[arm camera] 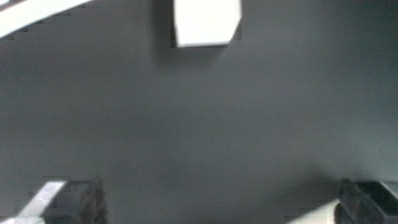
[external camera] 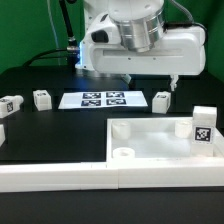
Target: Assemble square table
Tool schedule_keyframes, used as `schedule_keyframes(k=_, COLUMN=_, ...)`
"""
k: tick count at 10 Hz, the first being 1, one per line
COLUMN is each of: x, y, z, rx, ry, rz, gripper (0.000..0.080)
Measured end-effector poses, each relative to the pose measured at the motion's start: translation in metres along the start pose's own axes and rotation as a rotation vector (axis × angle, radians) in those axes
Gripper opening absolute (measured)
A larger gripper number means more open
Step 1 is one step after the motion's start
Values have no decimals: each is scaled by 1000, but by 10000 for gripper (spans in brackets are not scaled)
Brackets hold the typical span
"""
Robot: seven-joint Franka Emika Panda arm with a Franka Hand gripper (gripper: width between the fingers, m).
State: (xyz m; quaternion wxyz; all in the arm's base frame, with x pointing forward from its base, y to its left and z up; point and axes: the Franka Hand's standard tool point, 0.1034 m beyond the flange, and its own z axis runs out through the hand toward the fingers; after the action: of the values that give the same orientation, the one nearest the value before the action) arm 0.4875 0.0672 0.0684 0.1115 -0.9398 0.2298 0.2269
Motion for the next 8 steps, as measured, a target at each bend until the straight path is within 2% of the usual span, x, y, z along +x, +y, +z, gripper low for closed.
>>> schedule_keyframes(k=1, x=-9, y=4, z=3, rx=20, ry=-60, rz=8, gripper=649)
schedule_keyframes(k=2, x=-17, y=10, z=6, rx=17, ry=-130, rz=18, gripper=649)
schedule_keyframes(k=5, x=-12, y=20, z=11, rx=8, ry=-295, rz=44, gripper=649)
schedule_keyframes(k=6, x=-4, y=16, z=21, rx=-15, ry=-296, rz=38, gripper=649)
schedule_keyframes(k=8, x=-9, y=-9, z=46, rx=-58, ry=-265, rz=-7, gripper=649)
